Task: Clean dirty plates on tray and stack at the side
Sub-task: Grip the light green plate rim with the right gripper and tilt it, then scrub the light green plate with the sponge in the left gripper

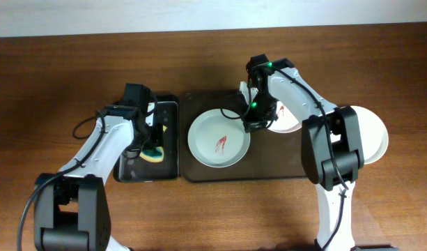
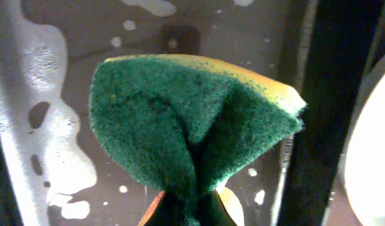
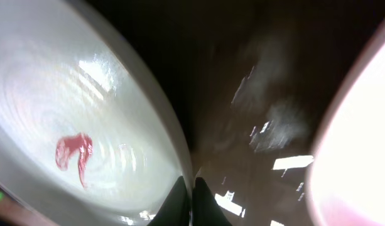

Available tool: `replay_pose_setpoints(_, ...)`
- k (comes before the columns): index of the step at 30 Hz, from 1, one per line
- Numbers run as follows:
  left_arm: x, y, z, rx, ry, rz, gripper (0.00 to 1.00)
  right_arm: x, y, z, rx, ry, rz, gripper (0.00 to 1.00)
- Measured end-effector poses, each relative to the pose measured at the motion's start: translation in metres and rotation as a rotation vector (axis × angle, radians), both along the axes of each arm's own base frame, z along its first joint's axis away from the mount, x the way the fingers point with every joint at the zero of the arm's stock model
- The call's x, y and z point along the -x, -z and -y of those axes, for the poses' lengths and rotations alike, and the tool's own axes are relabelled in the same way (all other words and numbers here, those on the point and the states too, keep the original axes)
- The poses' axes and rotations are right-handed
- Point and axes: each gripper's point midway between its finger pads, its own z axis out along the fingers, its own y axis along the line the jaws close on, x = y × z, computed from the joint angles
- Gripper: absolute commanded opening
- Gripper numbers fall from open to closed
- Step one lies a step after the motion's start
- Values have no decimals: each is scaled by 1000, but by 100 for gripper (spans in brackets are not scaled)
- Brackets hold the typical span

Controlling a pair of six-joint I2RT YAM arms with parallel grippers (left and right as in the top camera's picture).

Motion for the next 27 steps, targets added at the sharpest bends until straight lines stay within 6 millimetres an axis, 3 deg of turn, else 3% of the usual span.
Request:
replay_pose_setpoints(2,-2,-2,14,79,15,7,0,10,-1,-6,9,-23,-27,5)
replay_pose_setpoints(6,-5,-10,48,189,80,25,0,26,18,-10,-2,-18,-52,6)
replay_pose_setpoints(7,-1,-13,71,229,137,30,0,26,18,-10,-8,-12,-41,9)
replay_pose_setpoints(9,-5,-19,99,294,171,65,0,25,18,-11,-11,-6,-40,9)
replay_pose_setpoints(13,-9,-34,157,420,100,101,0,25,18,-11,-12,-6,-39,9)
replay_pose_setpoints(17,-3,-27,175,439,-32,52,0,25,18,-11,-12,-3,-40,9)
replay_pose_setpoints(21,3,16,193,432,-141,-52,0,25,18,-11,-14,-2,-40,9)
replay_pose_setpoints(24,-6,22,206,461,-144,-26,0,25,18,-11,-14,-2,-40,9)
replay_pose_setpoints(27,3,32,193,342,-178,-52,0,25,18,-11,-15,-2,-40,9)
